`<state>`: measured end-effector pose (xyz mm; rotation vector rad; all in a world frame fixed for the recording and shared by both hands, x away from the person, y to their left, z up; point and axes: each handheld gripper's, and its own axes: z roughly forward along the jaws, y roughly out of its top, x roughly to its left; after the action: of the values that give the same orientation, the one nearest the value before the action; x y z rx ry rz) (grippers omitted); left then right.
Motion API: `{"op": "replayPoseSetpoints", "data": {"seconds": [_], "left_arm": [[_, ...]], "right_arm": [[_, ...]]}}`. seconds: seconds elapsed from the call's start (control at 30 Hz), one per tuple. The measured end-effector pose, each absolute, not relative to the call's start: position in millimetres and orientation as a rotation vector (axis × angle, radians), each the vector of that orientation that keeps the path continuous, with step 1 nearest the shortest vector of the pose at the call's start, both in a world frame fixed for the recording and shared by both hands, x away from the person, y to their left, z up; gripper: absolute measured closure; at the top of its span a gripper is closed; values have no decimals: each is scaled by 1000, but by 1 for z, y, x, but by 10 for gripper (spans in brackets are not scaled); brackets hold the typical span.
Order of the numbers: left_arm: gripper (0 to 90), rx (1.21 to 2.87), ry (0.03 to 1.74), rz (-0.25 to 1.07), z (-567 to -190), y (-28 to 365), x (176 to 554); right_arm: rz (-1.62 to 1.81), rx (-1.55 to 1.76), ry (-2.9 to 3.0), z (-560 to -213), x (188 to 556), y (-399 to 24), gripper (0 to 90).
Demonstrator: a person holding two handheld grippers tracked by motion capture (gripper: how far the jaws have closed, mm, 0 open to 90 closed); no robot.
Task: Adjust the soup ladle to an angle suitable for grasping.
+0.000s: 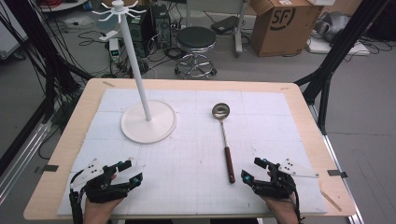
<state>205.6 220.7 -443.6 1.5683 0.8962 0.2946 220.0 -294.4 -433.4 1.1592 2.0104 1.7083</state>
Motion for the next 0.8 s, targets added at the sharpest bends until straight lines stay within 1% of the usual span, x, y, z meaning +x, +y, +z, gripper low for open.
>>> {"op": "replayPoseSetpoints", "data": {"seconds": [0.1,0.33,0.37,0.4,0.43,0.47,0.5,0.53,0.63,0.67,0.8], "left_arm": [[272,1570,898,302,-443,220,205],[272,1573,886,315,-440,217,204],[273,1579,885,319,-440,216,204],[274,1581,886,317,-440,215,203],[274,1592,877,315,-441,215,203],[275,1599,874,322,-440,215,202],[275,1598,871,328,-440,215,201],[276,1592,870,324,-440,215,201],[276,1590,869,323,-440,215,201],[276,1588,870,319,-440,216,201],[276,1568,878,318,-440,217,200]], "right_arm": [[1703,1157,2006,-434,220,-295,184],[1707,1171,1984,-434,223,-300,245],[1703,1175,1987,-434,222,-301,311],[1689,1154,1989,-433,222,-302,473],[1689,1154,1989,-433,222,-302,473],[1657,1179,2015,-432,223,-303,593],[1657,1179,2015,-432,223,-303,593],[1634,1196,2033,-431,224,-306,708],[1612,1229,2091,-430,226,-308,887],[1609,1239,2110,-430,228,-308,900],[1561,1276,2213,-435,235,-304,900]]}}
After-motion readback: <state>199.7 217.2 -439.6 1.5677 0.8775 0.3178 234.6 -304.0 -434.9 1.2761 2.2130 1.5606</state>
